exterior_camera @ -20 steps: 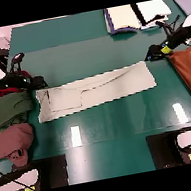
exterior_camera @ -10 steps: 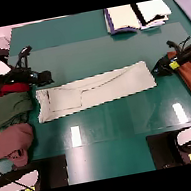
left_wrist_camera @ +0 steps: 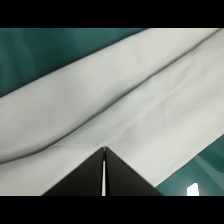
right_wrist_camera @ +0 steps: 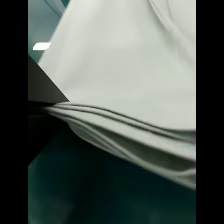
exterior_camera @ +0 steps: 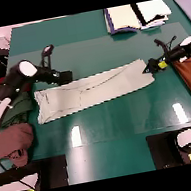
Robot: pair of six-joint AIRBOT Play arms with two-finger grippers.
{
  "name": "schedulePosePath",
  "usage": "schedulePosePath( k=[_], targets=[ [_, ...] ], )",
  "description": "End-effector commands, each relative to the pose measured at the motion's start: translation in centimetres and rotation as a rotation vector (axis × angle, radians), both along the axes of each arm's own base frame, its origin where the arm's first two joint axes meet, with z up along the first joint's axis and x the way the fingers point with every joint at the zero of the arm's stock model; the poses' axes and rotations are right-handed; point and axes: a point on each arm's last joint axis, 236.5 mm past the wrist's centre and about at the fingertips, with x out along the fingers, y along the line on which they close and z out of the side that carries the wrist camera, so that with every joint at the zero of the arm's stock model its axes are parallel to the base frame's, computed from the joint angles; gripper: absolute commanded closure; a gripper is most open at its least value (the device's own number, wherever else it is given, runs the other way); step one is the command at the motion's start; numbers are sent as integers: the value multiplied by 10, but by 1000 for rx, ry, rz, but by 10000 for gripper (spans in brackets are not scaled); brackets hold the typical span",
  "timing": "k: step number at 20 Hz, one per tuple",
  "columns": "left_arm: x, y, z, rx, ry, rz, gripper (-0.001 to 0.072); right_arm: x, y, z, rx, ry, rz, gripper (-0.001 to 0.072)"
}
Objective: Fold the shirts.
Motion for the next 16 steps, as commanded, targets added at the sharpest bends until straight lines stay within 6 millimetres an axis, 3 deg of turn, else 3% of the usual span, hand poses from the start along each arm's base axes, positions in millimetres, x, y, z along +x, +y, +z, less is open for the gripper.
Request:
schedulePosePath(
  k=[1, 5, 8, 12, 16],
  targets=[
    [0, -41, -25, -56, 23, 2, 687, 10, 18, 66, -2, -101, 67, 695],
    [-8, -67, -65, -56, 110, -21, 687, 22, 59, 151, -30, -261, 92, 696],
    [-5, -79, -74, -48, 113, -48, 687, 20, 105, 200, -28, -377, 163, 696],
    [-6, -80, -78, -37, 123, -60, 687, 14, 158, 243, 2, -472, 232, 695],
    [-6, -79, -79, -31, 119, -62, 687, 0, 203, 265, 36, -531, 299, 695]
  ],
)
